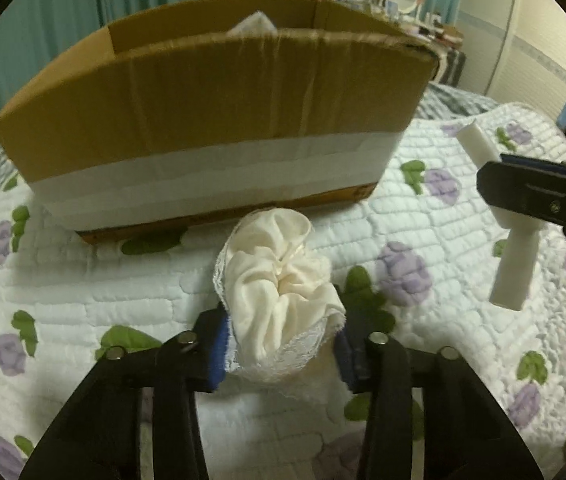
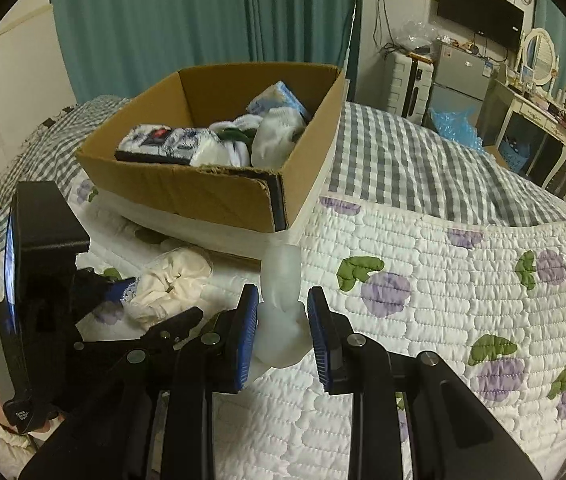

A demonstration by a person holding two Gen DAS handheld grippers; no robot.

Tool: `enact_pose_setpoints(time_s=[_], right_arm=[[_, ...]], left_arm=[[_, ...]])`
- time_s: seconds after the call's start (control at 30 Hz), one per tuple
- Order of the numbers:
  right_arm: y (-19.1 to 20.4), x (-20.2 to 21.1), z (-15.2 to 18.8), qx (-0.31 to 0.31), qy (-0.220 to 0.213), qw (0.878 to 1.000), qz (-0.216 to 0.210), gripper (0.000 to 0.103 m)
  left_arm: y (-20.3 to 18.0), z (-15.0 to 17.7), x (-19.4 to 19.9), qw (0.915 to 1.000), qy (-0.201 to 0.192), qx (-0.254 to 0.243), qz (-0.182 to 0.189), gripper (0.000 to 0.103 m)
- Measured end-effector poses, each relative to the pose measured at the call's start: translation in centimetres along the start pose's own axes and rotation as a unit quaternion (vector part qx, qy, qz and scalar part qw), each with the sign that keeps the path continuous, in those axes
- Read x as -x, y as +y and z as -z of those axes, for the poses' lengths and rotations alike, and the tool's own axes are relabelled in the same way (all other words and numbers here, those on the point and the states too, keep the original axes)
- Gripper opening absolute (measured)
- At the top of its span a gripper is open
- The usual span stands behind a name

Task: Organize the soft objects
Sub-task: 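Grasp the white plastic piece with the right gripper while the left grasps the cream scrunchie, then carry the plastic piece and scrunchie into the box and open both grippers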

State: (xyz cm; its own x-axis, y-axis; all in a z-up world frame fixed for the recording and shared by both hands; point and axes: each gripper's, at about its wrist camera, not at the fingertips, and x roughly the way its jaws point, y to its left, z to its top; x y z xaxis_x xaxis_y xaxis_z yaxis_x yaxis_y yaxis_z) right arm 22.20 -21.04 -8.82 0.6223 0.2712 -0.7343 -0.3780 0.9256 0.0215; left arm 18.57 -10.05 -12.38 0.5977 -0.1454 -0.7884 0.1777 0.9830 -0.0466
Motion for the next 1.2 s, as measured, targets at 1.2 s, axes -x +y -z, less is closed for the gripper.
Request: enact_pose_setpoints(time_s=[1.2], right_arm=[[5.2,16.8,-11.4,0.031,-0.157,0.987,0.005,0.025]], left_arm=[[5.1,-12.2,18.4,0.9777,-0.195,-0.033,-0.072,0.040]])
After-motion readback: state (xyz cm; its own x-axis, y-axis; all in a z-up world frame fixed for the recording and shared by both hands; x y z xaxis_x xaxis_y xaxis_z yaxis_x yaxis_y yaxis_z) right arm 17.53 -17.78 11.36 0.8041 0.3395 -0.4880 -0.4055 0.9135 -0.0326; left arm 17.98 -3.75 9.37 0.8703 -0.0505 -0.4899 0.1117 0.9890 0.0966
